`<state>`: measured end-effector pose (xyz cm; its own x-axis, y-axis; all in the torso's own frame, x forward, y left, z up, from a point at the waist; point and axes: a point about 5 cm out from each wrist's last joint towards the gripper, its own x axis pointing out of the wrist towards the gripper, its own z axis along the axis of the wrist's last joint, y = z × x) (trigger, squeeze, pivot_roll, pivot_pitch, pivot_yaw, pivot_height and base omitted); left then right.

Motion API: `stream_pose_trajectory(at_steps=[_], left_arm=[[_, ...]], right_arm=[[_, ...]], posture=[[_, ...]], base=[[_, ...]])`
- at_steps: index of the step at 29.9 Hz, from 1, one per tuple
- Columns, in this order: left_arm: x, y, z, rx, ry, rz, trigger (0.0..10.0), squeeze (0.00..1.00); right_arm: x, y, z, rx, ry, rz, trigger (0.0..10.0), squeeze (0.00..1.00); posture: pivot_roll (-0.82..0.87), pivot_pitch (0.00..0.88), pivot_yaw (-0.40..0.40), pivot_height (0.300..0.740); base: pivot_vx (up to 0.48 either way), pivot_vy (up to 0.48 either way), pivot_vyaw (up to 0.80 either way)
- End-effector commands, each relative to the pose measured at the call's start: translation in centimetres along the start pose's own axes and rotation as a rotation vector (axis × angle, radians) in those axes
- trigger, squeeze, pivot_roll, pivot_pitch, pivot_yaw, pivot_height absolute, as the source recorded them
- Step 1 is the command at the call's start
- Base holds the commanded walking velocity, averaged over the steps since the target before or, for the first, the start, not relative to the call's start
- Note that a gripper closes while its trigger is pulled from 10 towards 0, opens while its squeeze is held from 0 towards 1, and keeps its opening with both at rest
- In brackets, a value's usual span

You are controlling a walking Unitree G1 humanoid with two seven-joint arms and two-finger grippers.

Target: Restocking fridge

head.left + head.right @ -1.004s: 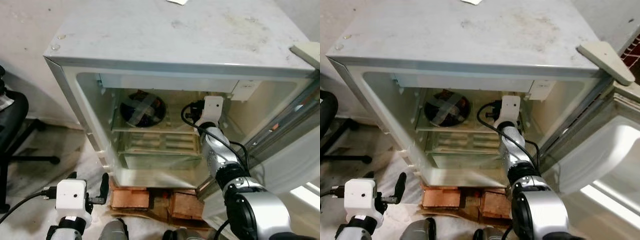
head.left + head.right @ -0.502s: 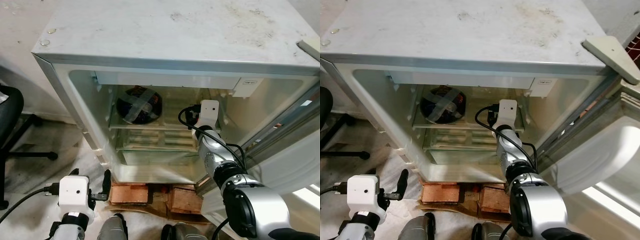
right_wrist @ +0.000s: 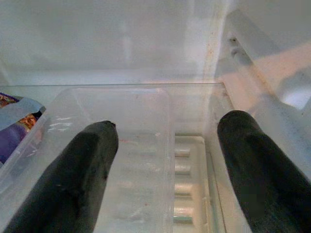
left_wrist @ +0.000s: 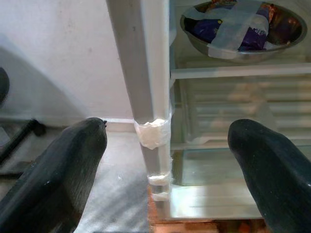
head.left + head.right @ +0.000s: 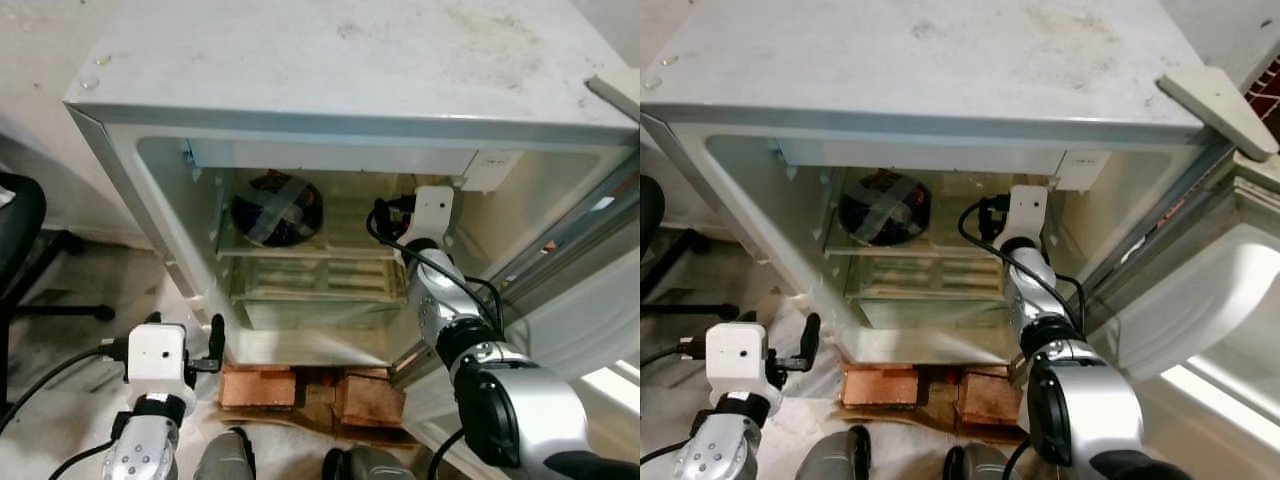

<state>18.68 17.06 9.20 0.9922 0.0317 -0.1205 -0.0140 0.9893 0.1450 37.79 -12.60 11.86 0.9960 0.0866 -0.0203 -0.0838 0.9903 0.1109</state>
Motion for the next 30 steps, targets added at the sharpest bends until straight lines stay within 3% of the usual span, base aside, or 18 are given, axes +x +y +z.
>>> stream_pose_trajectory(at_steps=[1,4,10,11,12,13,15,16,21,25,30], left_arm=[[0.5,-0.4,-0.1,0.058,-0.021,-0.045,10.0,0.0],[2.6,-1.0,1.2,0.132,-0.116,-0.151,10.0,0.0],[5.0,-2.2,2.9,0.165,-0.212,-0.243,10.0,0.0],[6.1,-3.4,3.7,0.167,-0.252,-0.297,10.0,0.0],[6.4,-3.6,3.9,0.163,-0.259,-0.31,10.0,0.0],[6.7,-4.0,3.9,0.164,-0.267,-0.327,10.0,0.0],[7.0,-4.2,3.9,0.169,-0.277,-0.344,10.0,0.0],[7.2,-4.5,3.7,0.165,-0.279,-0.354,10.0,0.0],[7.4,-4.6,3.4,0.151,-0.272,-0.346,10.0,0.0],[8.1,-3.5,3.0,0.13,-0.253,-0.282,10.0,0.0],[8.2,-3.5,2.5,0.12,-0.249,-0.267,10.0,0.0]], right_arm=[[-0.4,-0.3,-0.1,0.019,-0.026,0.006,10.0,1.0],[-1.3,-0.5,-0.4,-0.002,-0.08,0.043,10.0,1.0],[-3.1,-1.3,-1.1,-0.002,-0.13,0.037,10.0,1.0],[-4.4,-1.9,-1.2,-0.015,-0.154,0.034,10.0,0.93],[-4.7,-2.0,-1.3,-0.019,-0.159,0.034,10.0,0.93],[-5.3,-2.2,-1.5,-0.017,-0.157,0.033,10.0,0.55],[-5.9,-2.4,-1.6,-0.012,-0.151,0.031,10.0,0.55],[-6.5,-2.7,-1.8,-0.013,-0.146,0.026,10.0,0.0],[-7.9,-3.2,-1.8,-0.025,-0.155,0.007,10.0,0.0],[-9.4,-3.6,-1.3,-0.047,-0.168,-0.023,10.0,0.0],[-10.6,-3.0,-1.2,-0.063,-0.151,0.012,10.0,0.0]], posture=[[0.19,0.105,-0.079,0.74],[0.16,0.068,-0.068,0.74],[0.12,0.022,-0.049,0.74],[0.09,0.001,-0.03,0.74],[0.08,0.0,-0.027,0.74],[0.07,0.0,-0.023,0.74],[0.07,0.0,-0.021,0.74],[0.04,0.0,-0.003,0.74],[0.01,0.0,0.03,0.74],[-0.02,0.0,0.054,0.74],[-0.04,0.0,0.054,0.74]], base=[[0.0,0.0,0.0],[0.0,0.0,0.0],[0.0,0.0,0.0],[0.0,0.0,0.0],[0.0,0.0,0.0],[0.0,0.0,0.0],[0.0,0.0,0.0],[0.0,0.0,0.0],[0.0,0.0,0.0],[0.0,0.0,0.0],[0.0,0.0,0.0]])
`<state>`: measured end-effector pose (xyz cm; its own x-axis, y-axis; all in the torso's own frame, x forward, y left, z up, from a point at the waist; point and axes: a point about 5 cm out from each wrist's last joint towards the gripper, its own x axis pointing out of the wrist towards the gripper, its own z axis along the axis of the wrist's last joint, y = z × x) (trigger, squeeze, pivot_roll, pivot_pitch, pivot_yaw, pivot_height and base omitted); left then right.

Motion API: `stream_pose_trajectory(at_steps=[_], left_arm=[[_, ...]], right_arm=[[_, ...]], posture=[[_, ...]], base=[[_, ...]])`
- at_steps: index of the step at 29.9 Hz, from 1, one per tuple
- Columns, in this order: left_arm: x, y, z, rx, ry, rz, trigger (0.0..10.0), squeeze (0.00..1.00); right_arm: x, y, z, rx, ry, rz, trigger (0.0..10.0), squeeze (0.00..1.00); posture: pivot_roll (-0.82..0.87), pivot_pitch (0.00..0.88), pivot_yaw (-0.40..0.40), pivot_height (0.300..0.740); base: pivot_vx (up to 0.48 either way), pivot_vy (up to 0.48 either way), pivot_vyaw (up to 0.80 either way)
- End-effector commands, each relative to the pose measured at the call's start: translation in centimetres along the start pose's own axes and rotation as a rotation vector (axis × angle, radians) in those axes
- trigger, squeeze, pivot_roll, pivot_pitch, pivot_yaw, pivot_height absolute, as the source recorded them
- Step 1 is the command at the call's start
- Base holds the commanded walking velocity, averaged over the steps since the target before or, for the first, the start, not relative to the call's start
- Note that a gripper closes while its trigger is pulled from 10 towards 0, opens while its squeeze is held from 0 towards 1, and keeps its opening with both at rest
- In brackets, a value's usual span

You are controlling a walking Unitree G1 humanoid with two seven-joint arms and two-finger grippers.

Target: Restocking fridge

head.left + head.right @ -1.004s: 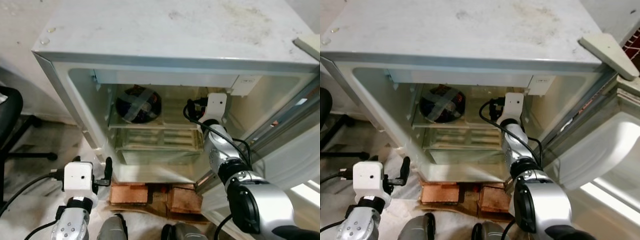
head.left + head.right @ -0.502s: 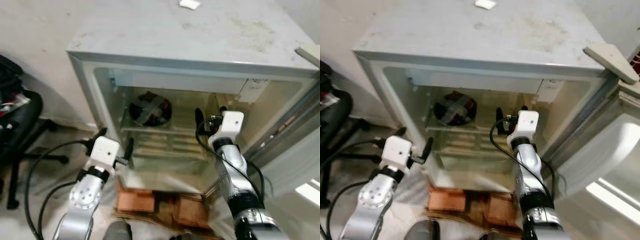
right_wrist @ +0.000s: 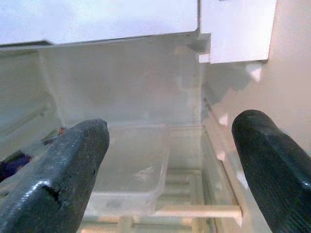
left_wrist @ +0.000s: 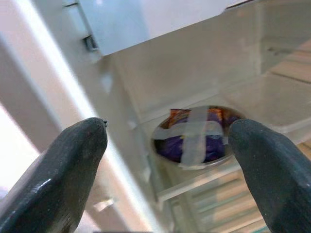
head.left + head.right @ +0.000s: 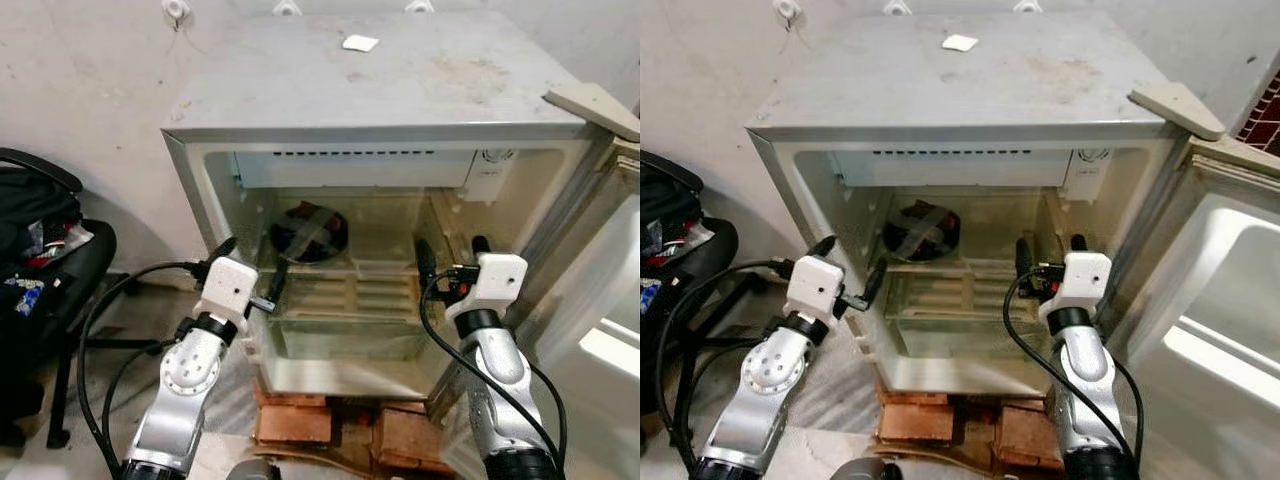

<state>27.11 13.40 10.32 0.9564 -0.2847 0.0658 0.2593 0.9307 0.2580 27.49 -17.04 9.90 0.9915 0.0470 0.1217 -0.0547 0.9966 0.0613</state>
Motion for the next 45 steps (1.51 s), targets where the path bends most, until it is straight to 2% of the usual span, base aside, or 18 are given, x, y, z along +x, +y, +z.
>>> stream_pose_trajectory(at_steps=[1,9,15,18,28,45], left_arm=[[0.0,0.0,-0.2,-0.003,-0.001,0.012,10.0,0.0],[-0.9,-0.4,-0.4,-0.049,0.032,0.066,10.0,0.0],[-2.6,-0.6,-1.3,-0.069,0.08,0.109,10.0,0.0],[-3.2,-0.6,-1.7,-0.083,0.1,0.127,10.0,0.0],[-3.9,-0.8,-1.8,-0.088,0.125,0.124,10.0,0.0],[-3.0,-0.6,-1.4,-0.078,0.11,0.117,10.0,0.0]], right_arm=[[-0.2,0.8,0.7,-0.011,-0.006,0.047,10.0,0.0],[-1.2,0.5,1.2,-0.005,0.013,0.062,10.0,0.0],[-3.8,-0.1,0.5,-0.032,0.095,0.077,10.0,0.0],[-4.2,0.0,0.2,-0.049,0.105,0.087,10.0,0.0],[-4.4,0.1,-0.7,-0.049,0.142,0.079,10.0,0.0],[-2.8,0.3,-0.5,-0.063,0.128,0.087,10.0,0.0]], posture=[[-0.04,0.0,0.053,0.74],[-0.03,0.002,0.025,0.74],[0.0,0.007,0.001,0.74],[0.01,0.0,-0.01,0.74],[0.02,0.0,0.0,0.74],[0.01,0.0,0.001,0.74]], base=[[0.0,0.0,0.0],[0.0,0.0,0.0],[0.0,0.0,0.0],[-0.275,0.0,0.0],[-0.334,0.0,0.0],[-0.271,0.0,0.0]])
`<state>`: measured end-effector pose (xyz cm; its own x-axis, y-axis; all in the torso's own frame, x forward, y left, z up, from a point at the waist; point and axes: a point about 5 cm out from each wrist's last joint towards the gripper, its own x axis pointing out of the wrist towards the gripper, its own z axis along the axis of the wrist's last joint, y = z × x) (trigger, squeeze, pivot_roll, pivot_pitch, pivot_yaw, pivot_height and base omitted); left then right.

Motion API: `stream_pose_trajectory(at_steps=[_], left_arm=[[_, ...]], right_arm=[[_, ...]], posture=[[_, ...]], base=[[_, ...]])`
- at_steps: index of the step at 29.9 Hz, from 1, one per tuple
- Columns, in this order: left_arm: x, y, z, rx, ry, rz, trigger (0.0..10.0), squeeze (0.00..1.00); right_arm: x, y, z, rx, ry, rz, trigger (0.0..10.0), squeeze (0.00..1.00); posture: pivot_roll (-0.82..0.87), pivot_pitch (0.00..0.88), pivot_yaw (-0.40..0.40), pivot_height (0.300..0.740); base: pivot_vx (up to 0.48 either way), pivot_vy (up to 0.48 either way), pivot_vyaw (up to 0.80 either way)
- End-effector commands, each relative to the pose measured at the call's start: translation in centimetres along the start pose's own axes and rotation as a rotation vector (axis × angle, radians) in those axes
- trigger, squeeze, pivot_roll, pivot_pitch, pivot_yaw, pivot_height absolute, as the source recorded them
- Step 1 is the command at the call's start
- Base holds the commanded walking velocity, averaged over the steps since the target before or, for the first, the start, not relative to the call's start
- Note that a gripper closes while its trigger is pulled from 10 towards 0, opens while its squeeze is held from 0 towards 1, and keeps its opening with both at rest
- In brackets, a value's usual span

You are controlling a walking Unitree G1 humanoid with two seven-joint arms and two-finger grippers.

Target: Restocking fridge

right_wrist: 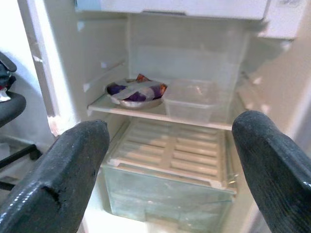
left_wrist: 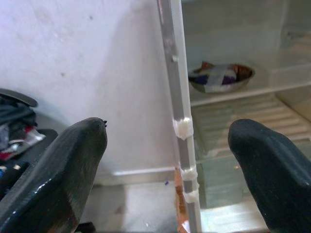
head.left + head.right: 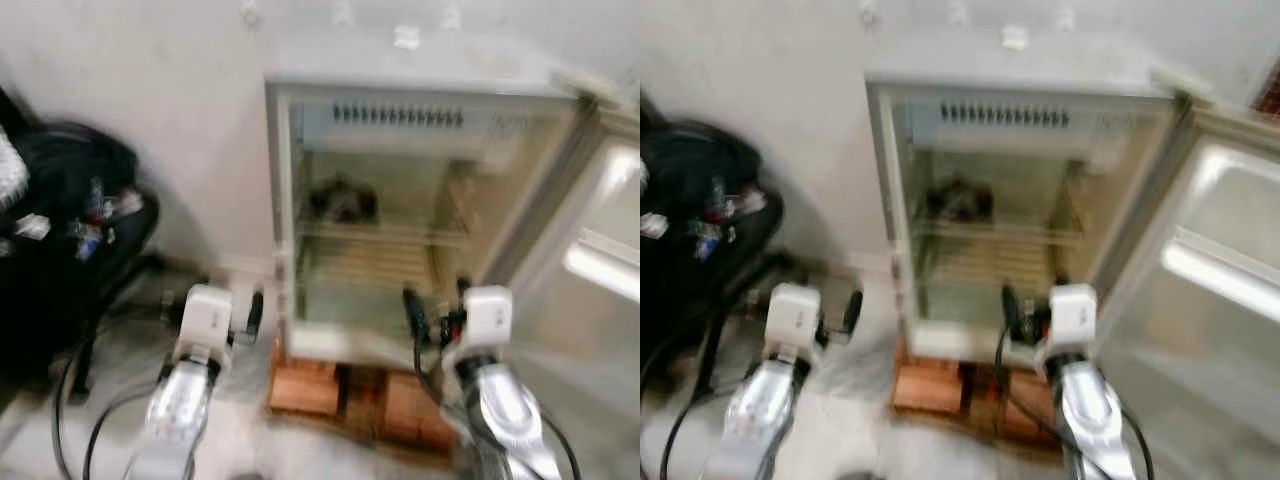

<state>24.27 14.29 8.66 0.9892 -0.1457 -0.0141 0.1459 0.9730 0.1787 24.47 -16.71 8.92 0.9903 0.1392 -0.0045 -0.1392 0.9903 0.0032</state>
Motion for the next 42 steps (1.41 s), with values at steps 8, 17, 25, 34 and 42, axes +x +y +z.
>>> stream_pose_trajectory(at_steps=[8,17,25,34,42], left_arm=[[0.7,-0.2,0.5,0.01,-0.022,-0.026,10.0,0.0],[0.7,-0.6,0.1,0.009,-0.015,-0.038,10.0,0.0],[0.6,-0.7,-0.1,0.013,-0.008,-0.046,10.0,0.0],[0.3,-0.8,-0.3,0.016,0.002,-0.053,10.0,0.0],[0.2,-0.8,-0.5,0.017,0.009,-0.055,10.0,0.0]], right_arm=[[1.2,0.2,0.2,-0.002,-0.011,0.012,10.0,0.0],[1.5,-0.3,-0.2,-0.012,0.006,0.019,10.0,0.0],[1.6,0.2,-0.8,0.005,0.028,0.068,10.0,0.0],[1.3,1.6,-2.1,0.066,0.127,0.25,10.0,0.0],[1.3,1.8,-2.5,0.089,0.182,0.38,10.0,0.0]], posture=[[0.02,0.0,-0.001,0.74],[0.02,0.0,0.0,0.74],[0.02,0.0,0.003,0.74],[0.03,0.0,0.0,0.74],[0.03,0.0,-0.006,0.74]], base=[[0.0,-0.032,0.0],[0.0,-0.48,0.0],[0.0,-0.479,0.0],[0.0,-0.472,0.0],[0.0,-0.472,0.0]])
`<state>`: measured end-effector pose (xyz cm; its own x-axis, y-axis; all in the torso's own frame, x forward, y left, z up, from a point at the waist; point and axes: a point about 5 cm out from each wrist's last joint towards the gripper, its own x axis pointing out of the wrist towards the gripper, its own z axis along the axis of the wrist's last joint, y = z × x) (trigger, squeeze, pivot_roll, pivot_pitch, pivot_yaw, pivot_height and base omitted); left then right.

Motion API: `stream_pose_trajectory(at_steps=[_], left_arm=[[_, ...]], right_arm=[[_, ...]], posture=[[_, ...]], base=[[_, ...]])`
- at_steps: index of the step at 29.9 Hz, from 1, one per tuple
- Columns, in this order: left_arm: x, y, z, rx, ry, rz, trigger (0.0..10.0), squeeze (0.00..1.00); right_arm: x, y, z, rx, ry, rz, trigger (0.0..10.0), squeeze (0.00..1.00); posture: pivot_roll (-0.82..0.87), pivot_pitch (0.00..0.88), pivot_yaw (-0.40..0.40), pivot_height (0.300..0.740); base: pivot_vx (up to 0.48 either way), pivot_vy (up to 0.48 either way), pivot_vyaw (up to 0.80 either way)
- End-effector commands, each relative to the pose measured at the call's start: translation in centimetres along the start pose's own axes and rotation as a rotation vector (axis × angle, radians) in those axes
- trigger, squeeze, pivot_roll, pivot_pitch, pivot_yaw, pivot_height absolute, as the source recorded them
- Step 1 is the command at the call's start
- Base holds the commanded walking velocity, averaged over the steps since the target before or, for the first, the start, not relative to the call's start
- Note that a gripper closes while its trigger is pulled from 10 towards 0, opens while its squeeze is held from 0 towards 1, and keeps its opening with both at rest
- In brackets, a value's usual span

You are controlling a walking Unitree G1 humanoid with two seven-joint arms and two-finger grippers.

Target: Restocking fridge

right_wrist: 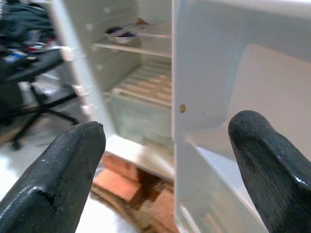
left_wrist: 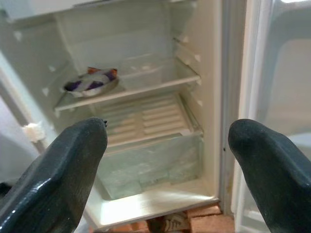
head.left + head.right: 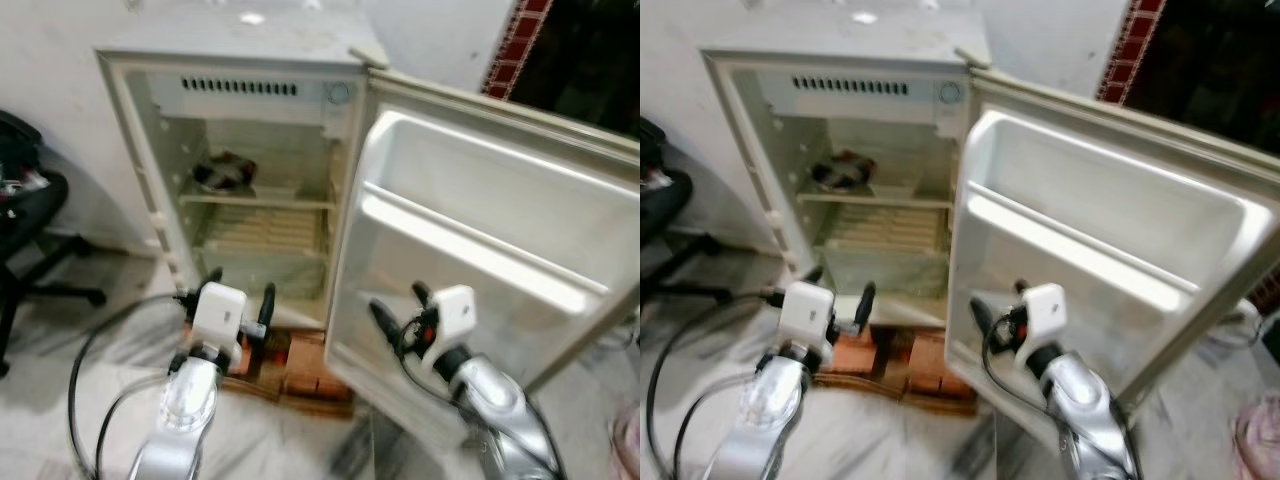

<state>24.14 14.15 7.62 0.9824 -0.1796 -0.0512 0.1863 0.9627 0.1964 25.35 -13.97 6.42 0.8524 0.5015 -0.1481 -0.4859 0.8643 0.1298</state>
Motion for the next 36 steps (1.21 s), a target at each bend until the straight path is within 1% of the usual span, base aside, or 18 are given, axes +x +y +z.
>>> stream_pose_trajectory(at_steps=[1,4,7,11,13,16,18,21,25,26,27,28,29,30,31,33,36], left_arm=[[0.2,-0.4,0.5,-0.002,-0.021,-0.014,10.0,0.0],[0.2,-0.5,0.4,-0.001,-0.019,-0.015,10.0,0.0],[0.1,-0.5,0.3,0.002,-0.015,-0.015,10.0,0.0],[0.0,-0.5,0.2,0.004,-0.009,-0.018,10.0,0.0],[-0.1,-0.5,0.2,0.006,-0.009,-0.021,10.0,0.0],[-0.2,-0.5,0.2,0.004,-0.007,-0.025,10.0,0.0],[-0.2,-0.6,0.2,0.006,-0.007,-0.024,10.0,0.0],[-0.3,-0.5,0.1,0.01,-0.003,-0.017,10.0,0.0],[-0.5,-0.4,0.0,0.005,0.0,-0.013,10.0,0.0],[-0.7,-0.2,-0.1,0.004,0.004,-0.004,10.0,0.0],[-0.8,-0.2,-0.2,0.004,0.007,0.001,10.0,0.0],[-1.0,-0.1,-0.3,0.002,0.012,0.011,10.0,0.0],[-1.4,0.2,-0.7,-0.008,0.03,0.035,10.0,0.0],[-1.4,0.2,-0.7,-0.008,0.03,0.035,10.0,0.0],[-1.8,0.4,-1.0,-0.021,0.051,0.052,10.0,0.0],[-2.4,0.6,-1.7,-0.03,0.083,0.068,10.0,0.0],[-2.6,0.7,-1.9,-0.027,0.091,0.072,10.0,0.0]], right_arm=[[-0.3,-0.7,0.1,-0.004,0.019,0.0,10.0,0.0],[-0.4,-0.9,-0.1,-0.011,0.036,0.025,10.0,0.0],[-0.4,-1.1,-0.2,0.004,0.047,0.042,10.0,0.0],[-0.9,-0.5,-0.7,0.038,0.086,0.146,10.0,0.0],[-1.3,0.1,-0.8,0.058,0.11,0.231,10.0,0.0],[-1.9,0.5,-0.9,0.091,0.141,0.324,10.0,0.0],[-2.4,0.5,-1.0,0.087,0.173,0.375,10.0,0.0],[-2.9,0.2,-1.2,0.068,0.21,0.417,10.0,0.0],[-3.2,-1.2,-1.8,-0.009,0.265,0.391,10.0,0.0],[-3.4,-2.0,-2.1,-0.051,0.29,0.358,10.0,0.0],[-3.4,-2.4,-2.2,-0.077,0.3,0.339,10.0,0.0],[-3.4,-2.7,-2.2,-0.089,0.305,0.316,10.0,0.0],[-3.2,-3.5,-2.1,-0.109,0.3,0.261,10.0,0.0],[-3.2,-3.5,-2.1,-0.109,0.3,0.261,10.0,0.0],[-2.9,-4.0,-1.7,-0.114,0.278,0.213,10.0,0.0],[-2.6,-4.6,-1.3,-0.099,0.251,0.166,10.0,0.0],[-2.6,-4.7,-1.4,-0.113,0.253,0.169,10.0,0.0]], posture=[[0.03,0.0,-0.006,0.74],[0.03,0.0,-0.007,0.74],[0.03,0.0,-0.008,0.74],[0.04,0.0,-0.007,0.74],[0.04,0.0,-0.006,0.74],[0.04,0.0,-0.006,0.74],[0.04,0.0,-0.006,0.74],[0.04,0.0,-0.007,0.74],[0.04,0.0,-0.006,0.74],[0.05,0.0,-0.006,0.74],[0.05,0.0,-0.006,0.74],[0.05,0.0,-0.005,0.74],[0.05,0.0,-0.005,0.74],[0.05,0.0,-0.005,0.74],[0.05,0.001,-0.005,0.74],[0.05,0.002,-0.005,0.74],[0.05,0.002,-0.006,0.74]], base=[[0.0,-0.472,0.0],[0.0,-0.472,0.0],[0.0,-0.472,0.0],[0.0,-0.464,0.0],[0.0,0.0,0.0],[0.0,0.0,0.0],[0.0,0.0,0.0],[0.0,0.0,0.0],[0.0,0.0,0.0],[0.0,0.0,0.0],[0.0,0.0,0.0],[0.0,0.0,0.0],[0.0,0.0,0.0],[0.0,0.0,0.0],[0.0,0.0,0.0],[0.0,0.0,0.0],[-0.08,0.0,0.0]])
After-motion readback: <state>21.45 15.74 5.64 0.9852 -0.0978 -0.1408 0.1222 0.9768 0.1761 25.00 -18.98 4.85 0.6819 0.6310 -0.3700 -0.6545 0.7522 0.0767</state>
